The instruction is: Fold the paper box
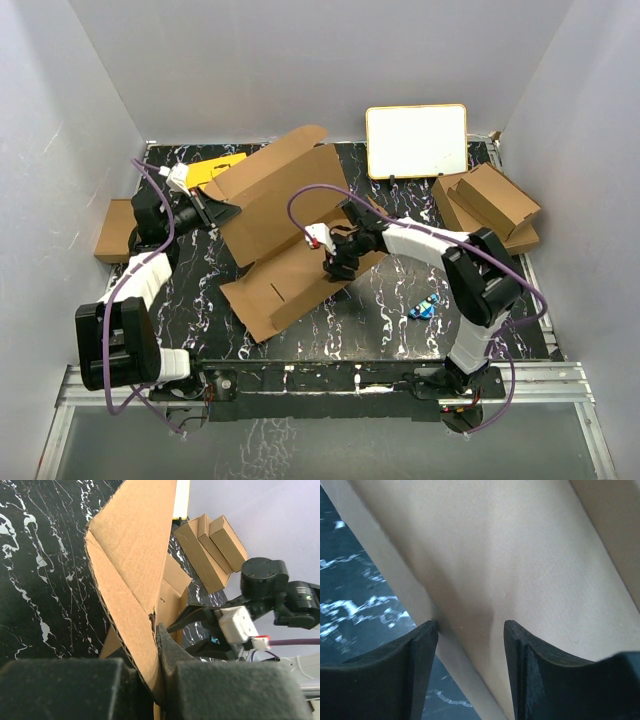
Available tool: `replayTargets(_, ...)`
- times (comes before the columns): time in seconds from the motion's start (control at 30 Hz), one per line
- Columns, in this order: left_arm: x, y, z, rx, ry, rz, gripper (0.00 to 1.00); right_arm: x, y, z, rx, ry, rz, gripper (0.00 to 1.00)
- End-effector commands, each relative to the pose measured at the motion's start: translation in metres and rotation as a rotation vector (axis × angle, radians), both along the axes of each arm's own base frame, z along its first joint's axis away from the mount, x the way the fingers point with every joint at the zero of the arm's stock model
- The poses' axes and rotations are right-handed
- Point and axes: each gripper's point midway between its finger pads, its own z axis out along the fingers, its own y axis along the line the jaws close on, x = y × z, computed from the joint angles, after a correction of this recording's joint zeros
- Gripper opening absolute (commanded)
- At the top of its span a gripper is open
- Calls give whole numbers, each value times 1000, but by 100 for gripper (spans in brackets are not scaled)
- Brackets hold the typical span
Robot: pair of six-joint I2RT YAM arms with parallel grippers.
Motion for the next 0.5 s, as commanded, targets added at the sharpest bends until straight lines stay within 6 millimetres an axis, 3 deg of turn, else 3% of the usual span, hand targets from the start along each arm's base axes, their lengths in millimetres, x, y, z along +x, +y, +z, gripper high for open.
replayTargets(0.0,-20,-12,3,15,57,-66,0,-24,-6,60,173,-4,142,62)
replayTargets(0.1,-20,-10,10,42,14,-65,0,-41,-24,80,282,23,184,69)
replayTargets(0.2,-20,-10,18,61,-33,-68,0,-39,-44,94,345,17,141,75)
replayTargets(0.33,-21,-10,30,75,-82,-78,0,-20,-74,112,417,34,9,76)
replayTargets(0.47,-26,-10,40,104,-153,-84,0,17,-112,123,452,86,-242,77)
